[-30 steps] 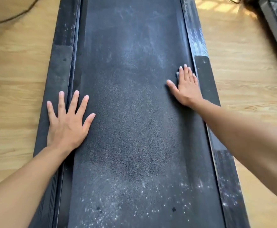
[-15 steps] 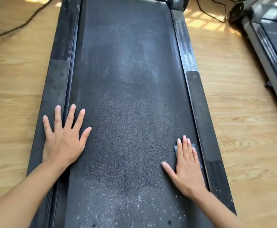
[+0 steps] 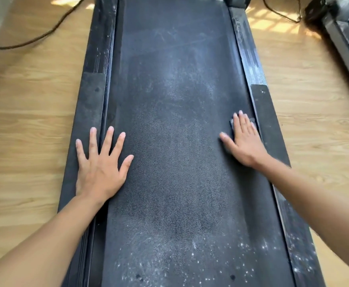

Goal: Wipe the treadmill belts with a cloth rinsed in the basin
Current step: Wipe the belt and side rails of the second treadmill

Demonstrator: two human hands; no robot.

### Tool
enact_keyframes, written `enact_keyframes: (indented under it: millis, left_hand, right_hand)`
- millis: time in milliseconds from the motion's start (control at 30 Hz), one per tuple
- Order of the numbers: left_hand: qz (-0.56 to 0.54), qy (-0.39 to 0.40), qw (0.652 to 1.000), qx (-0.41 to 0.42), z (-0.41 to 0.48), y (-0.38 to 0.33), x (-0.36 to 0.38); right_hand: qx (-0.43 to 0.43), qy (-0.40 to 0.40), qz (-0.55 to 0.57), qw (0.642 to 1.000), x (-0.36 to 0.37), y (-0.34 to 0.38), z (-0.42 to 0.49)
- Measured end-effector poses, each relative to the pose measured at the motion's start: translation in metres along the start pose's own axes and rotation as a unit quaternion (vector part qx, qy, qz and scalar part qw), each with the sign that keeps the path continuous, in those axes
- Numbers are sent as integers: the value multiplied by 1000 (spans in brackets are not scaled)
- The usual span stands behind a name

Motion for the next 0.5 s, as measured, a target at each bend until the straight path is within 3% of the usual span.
enact_keyframes:
  millis: [133,200,400,500]
  left_hand:
    - [-13,-6,1000,-4,-2,1,-2]
    - [-24,-7,1000,-7,-1,1,-4]
    - [-19,-12,1000,-7,-7,3,-4]
    - [-17,-15,1000,-12,-4,2,-4]
  right_hand:
    - [-73,24,49,996,5,-9,-67]
    - [-100,-10,22,995,-11,-20,-71]
    - [-64,25,-23,997,-44,-18,-31]
    - [-58,-57,60,995,-89,-22,-1]
Point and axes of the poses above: each hand's wrist, its own z-axis towards the middle knuckle, its own x-axis out of the palm, y = z × x, the point moved 7 cm from there along z, towards the middle knuckle, and after that the axes turned 6 degrees about -z, right-handed, at the moved point
